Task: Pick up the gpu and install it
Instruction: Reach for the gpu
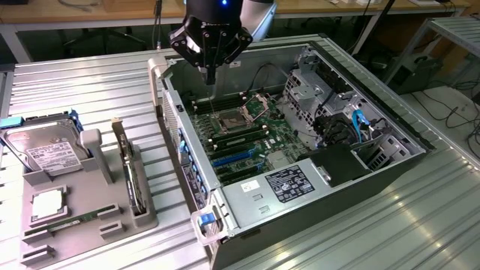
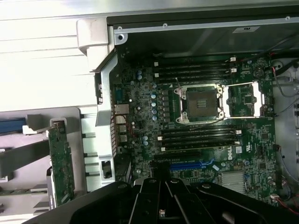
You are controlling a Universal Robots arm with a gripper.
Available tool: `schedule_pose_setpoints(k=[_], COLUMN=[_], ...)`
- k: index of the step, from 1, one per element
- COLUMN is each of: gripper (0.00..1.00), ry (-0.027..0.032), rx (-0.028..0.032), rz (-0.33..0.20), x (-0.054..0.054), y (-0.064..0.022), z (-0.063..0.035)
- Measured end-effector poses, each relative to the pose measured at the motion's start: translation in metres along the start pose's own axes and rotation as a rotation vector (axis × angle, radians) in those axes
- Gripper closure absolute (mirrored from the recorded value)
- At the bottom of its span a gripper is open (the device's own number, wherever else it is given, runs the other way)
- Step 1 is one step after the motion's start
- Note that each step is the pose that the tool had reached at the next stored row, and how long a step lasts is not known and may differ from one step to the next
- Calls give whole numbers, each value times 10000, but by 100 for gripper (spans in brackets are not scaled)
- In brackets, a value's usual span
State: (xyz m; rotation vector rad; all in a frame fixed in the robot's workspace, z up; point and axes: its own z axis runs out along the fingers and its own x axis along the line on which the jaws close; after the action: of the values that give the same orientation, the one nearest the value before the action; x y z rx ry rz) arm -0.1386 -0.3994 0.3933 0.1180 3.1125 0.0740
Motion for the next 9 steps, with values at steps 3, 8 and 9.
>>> schedule_pose_setpoints(k=[3,8,9], gripper=[89,89,89], ry=[0,0,0], rx=[0,0,0], rz=[0,0,0], x=[6,16,18], y=[-1,-2,-2], z=[0,-1,-1])
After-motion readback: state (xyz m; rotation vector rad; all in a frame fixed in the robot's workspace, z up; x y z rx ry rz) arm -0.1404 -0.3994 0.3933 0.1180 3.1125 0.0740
